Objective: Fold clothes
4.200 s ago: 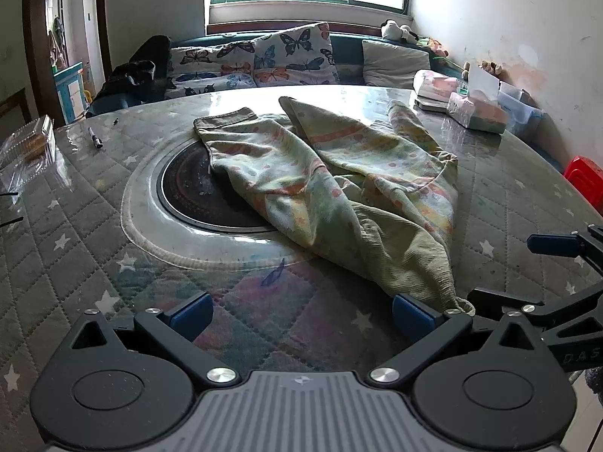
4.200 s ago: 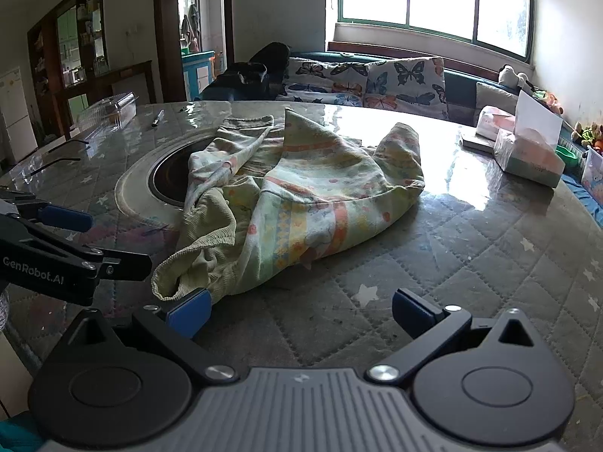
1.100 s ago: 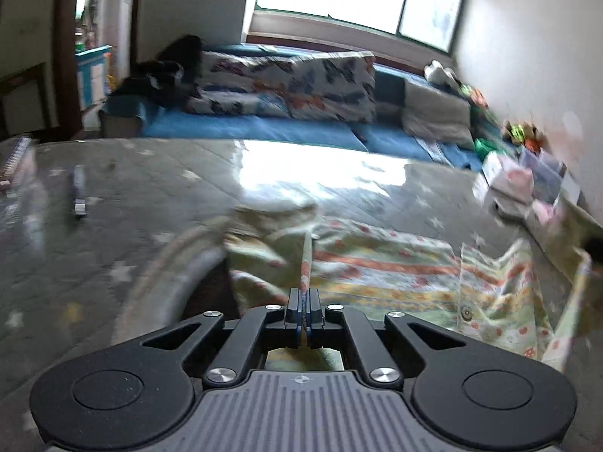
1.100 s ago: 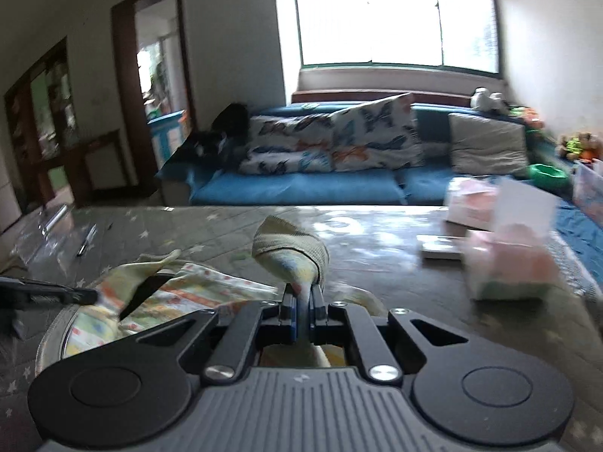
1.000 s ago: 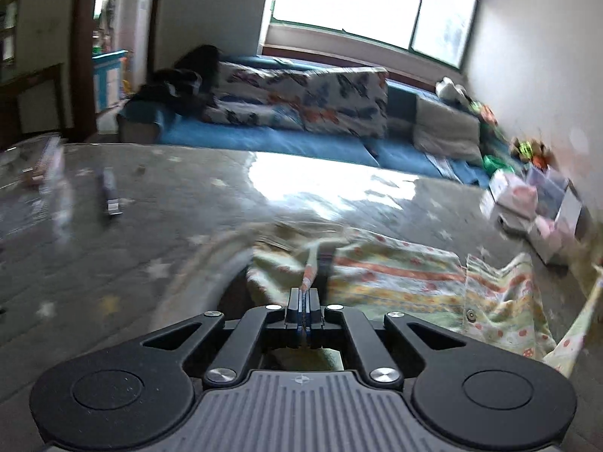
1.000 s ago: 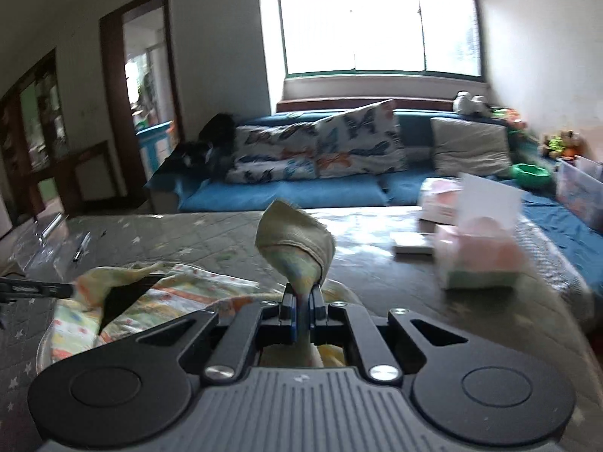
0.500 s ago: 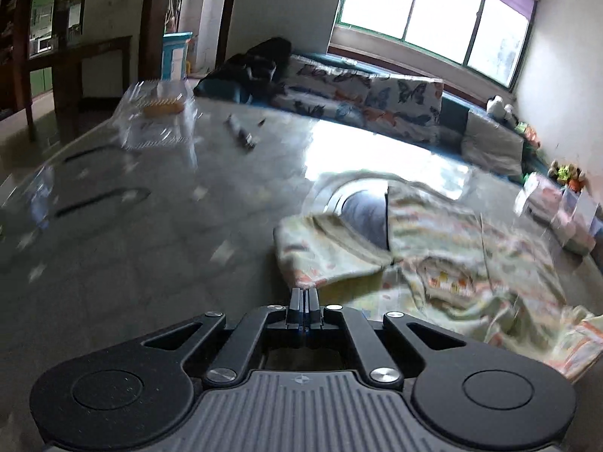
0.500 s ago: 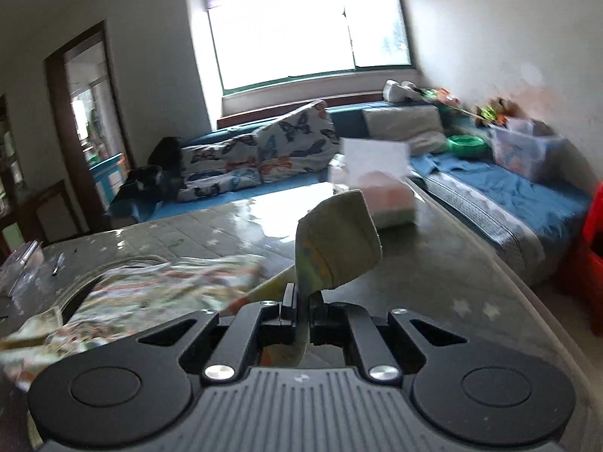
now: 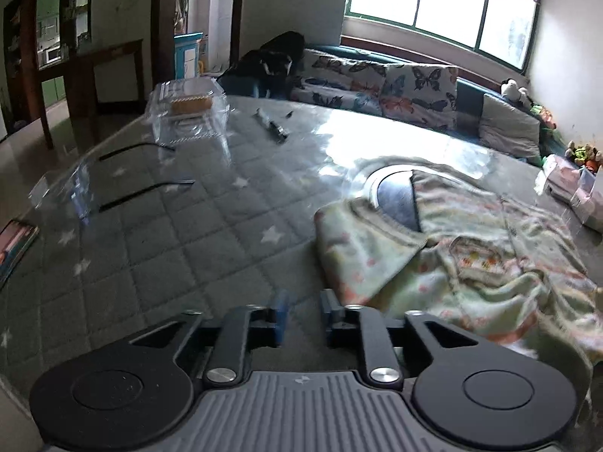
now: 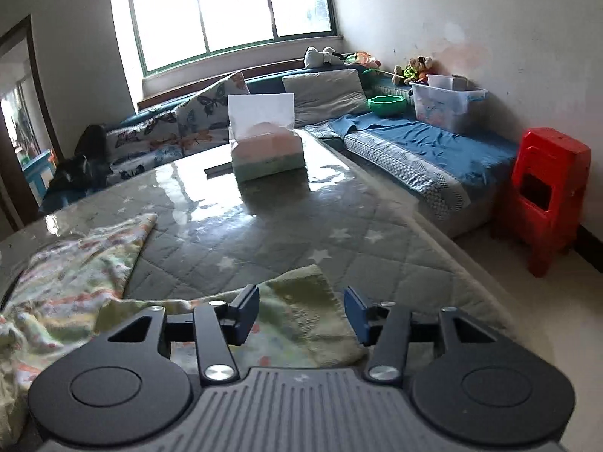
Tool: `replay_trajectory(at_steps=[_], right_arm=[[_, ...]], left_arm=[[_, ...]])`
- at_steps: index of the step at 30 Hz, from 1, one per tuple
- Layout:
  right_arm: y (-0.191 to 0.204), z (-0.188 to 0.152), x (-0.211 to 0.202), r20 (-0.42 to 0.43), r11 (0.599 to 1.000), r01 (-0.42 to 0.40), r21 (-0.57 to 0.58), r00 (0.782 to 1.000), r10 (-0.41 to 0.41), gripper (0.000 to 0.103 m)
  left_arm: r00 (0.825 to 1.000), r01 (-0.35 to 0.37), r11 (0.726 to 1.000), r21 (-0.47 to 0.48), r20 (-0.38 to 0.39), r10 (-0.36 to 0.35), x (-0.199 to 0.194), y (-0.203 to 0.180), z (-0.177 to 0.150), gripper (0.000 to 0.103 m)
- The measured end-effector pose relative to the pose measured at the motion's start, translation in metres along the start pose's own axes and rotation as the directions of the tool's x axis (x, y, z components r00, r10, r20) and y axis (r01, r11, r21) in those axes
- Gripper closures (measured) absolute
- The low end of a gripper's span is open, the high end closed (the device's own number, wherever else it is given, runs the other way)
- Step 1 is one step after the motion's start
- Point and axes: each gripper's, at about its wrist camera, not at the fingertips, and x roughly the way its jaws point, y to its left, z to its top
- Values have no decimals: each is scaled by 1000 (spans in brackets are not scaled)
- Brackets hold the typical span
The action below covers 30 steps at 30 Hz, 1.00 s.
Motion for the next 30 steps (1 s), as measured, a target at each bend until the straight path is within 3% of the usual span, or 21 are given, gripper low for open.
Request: replay_trajectory(at_steps=[2,8,15,25,30], right_arm=[[3,4,0,0,1000,5,-29,1000,-5,52],[45,19,21,-17,989,-114,-96,993,113,55],[121,39,69,-89,937,-293,-189,956,280,63],[181,58,143,-195,912,-338,-232,935,297,67],[193,64,171,-222,914,-327,-240,935,277,67]], left_arm=[[1000,29,999,25,3,-29,7,-11,8,74],[993,118,988,102,-8,-118,34,-56,26,74],[985,175,974,146,-38,-171,77,-98,50,74],[985,162,974,160,-81,-151,151,-127,86,57],[986,156,971,178,-94,-141,179,-135,98,54]])
